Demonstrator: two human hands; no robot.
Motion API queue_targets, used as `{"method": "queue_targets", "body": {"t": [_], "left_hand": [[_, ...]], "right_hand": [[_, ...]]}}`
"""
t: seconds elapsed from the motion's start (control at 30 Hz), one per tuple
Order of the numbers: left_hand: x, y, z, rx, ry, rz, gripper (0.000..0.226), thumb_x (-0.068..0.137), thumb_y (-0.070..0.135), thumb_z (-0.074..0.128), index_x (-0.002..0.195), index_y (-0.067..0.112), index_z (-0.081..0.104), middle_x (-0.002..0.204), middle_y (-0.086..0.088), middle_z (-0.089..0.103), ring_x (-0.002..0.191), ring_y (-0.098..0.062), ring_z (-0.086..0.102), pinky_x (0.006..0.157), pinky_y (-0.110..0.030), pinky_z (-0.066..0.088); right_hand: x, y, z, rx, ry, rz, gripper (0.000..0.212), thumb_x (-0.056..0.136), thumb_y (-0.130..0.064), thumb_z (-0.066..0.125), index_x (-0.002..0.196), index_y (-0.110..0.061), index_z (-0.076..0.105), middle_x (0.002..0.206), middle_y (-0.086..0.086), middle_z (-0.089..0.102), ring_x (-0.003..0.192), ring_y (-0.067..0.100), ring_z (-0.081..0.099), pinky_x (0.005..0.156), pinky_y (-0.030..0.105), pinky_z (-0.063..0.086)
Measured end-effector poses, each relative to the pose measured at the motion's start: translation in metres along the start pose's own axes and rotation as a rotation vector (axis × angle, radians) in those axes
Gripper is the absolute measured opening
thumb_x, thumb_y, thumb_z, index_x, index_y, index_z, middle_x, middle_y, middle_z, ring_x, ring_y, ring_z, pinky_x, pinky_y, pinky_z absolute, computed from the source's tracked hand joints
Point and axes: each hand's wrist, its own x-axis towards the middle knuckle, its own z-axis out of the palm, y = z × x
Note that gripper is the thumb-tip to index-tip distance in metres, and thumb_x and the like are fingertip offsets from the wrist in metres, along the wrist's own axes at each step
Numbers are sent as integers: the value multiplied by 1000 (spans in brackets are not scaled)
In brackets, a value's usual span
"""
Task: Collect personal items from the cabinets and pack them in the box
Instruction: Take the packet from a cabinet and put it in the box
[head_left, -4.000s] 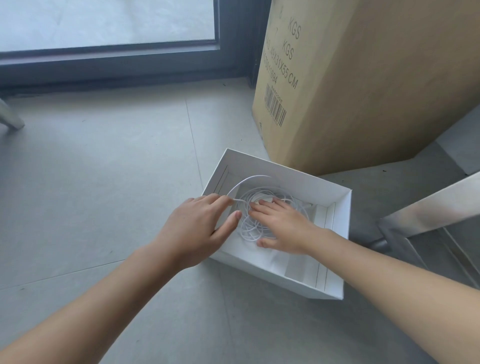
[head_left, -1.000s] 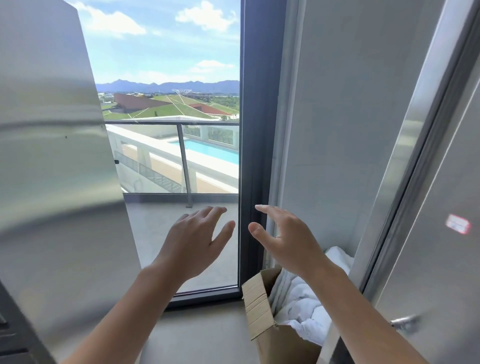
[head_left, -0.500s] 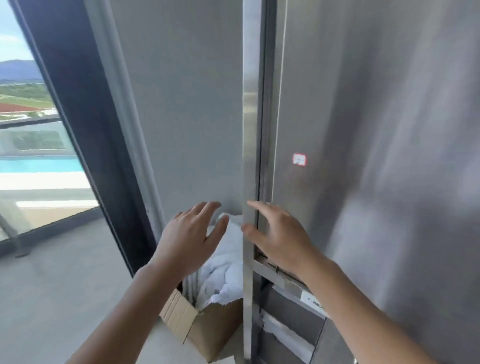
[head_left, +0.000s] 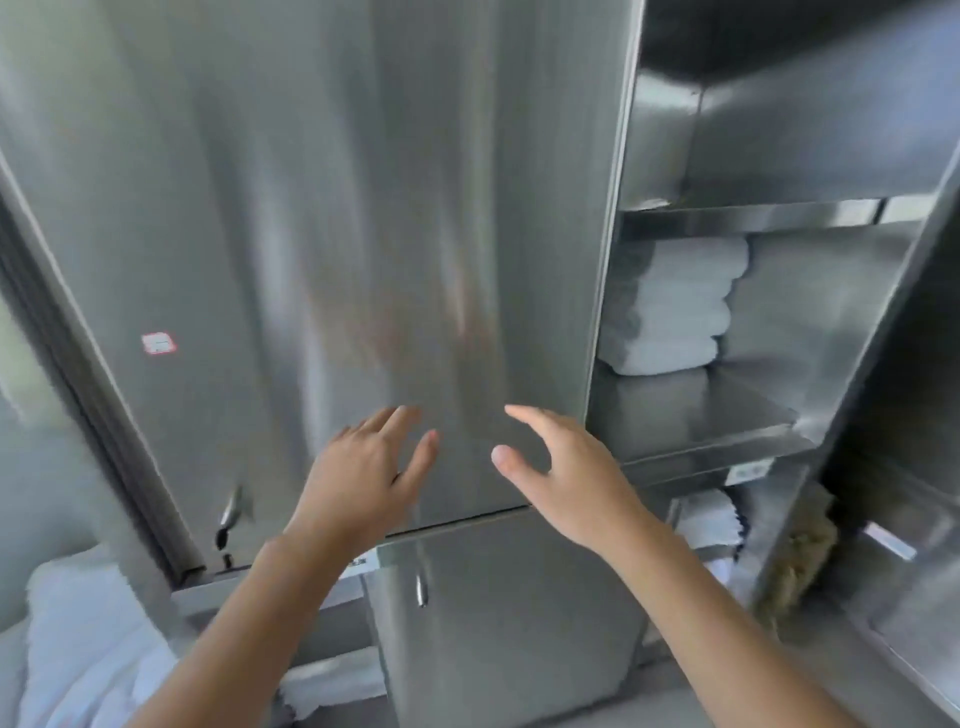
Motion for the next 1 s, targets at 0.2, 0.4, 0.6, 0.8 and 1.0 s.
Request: {"method": "queue_targets", "body": {"t": [0.2, 0.4, 0.6, 0.8, 1.0], "left_hand": [[19, 176, 61, -225, -84, 276, 45, 99, 50, 36, 126, 20, 56, 123, -1, 64, 108, -26, 61, 86, -36, 46], [3, 320, 101, -411, -168, 487, 50, 99, 54, 30, 125, 21, 57, 119, 1, 65, 102, -23, 62, 86, -38, 48], [-1, 435, 132, -460, -259, 677, 44, 100, 49, 35, 131, 24, 54, 130, 6, 60, 107, -20, 61, 95, -35, 44], [25, 510, 165, -508, -263, 778, 45, 100, 48, 36, 134, 23, 53, 132, 6, 59, 115, -20, 57, 97, -36, 43], [101, 536, 217, -476, -263, 769, 44, 100, 47, 36, 132, 23, 53, 131, 6, 59, 112, -20, 58, 95, -36, 44]], "right_hand": [[-114, 88, -144, -134, 189, 280, 62, 95, -62, 52, 151, -37, 45, 154, -15, 49, 142, 6, 41, 113, 30, 37], [-222, 139, -245, -190, 370, 468, 58, 96, -60, 53, 150, -38, 46, 152, -19, 50, 140, 4, 43, 107, 26, 37], [-297, 173, -308, -213, 506, 641, 57, 95, -59, 55, 148, -38, 49, 152, -17, 51, 139, 6, 47, 113, 30, 38], [-310, 218, -347, -241, 581, 736, 53, 96, -58, 57, 146, -41, 49, 145, -22, 53, 101, 9, 53, 105, 33, 44], [-250, 287, -376, -251, 582, 711, 56, 96, -62, 54, 147, -41, 47, 151, -15, 51, 132, 11, 52, 110, 37, 44]]}}
